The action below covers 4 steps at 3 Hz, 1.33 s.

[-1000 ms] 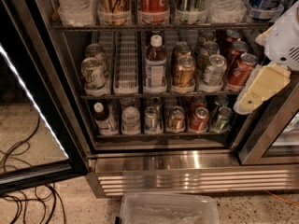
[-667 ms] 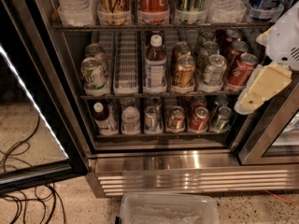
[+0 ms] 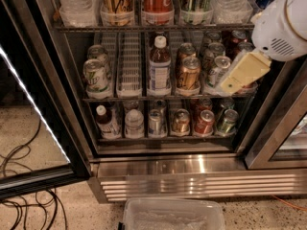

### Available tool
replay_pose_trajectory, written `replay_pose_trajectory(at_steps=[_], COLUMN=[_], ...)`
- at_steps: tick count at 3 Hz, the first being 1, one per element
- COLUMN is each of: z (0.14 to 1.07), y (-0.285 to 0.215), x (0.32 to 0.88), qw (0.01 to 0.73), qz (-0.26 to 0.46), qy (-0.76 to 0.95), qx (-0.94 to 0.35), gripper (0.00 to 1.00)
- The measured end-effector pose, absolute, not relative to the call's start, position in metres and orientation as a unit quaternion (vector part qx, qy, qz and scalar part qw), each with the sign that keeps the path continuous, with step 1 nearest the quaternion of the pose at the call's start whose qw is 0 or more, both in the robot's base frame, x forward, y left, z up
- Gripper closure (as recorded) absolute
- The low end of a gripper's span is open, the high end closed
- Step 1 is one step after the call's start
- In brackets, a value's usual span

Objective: Pick pepsi can from top shelf of fridge

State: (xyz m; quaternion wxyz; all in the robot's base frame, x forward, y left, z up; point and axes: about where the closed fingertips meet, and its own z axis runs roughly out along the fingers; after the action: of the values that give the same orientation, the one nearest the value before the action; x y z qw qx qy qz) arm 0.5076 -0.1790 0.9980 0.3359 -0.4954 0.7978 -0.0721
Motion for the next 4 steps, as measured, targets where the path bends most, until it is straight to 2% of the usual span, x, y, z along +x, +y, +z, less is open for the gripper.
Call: replay_pose_trajectory(at_steps=[1,3,4], z=[1.012,1.014,1.015], y=[-0.175,-0.179,-0.197], x=[0.521,0.522,0.523], qw=[0.369,0.375,0.395], qz=[-0.082,-0.093,-0.133], qy=[0.788,0.8,0.815], qx=[-0.486,-0.46,-0.402], gripper=[0.0,0.0,0.0])
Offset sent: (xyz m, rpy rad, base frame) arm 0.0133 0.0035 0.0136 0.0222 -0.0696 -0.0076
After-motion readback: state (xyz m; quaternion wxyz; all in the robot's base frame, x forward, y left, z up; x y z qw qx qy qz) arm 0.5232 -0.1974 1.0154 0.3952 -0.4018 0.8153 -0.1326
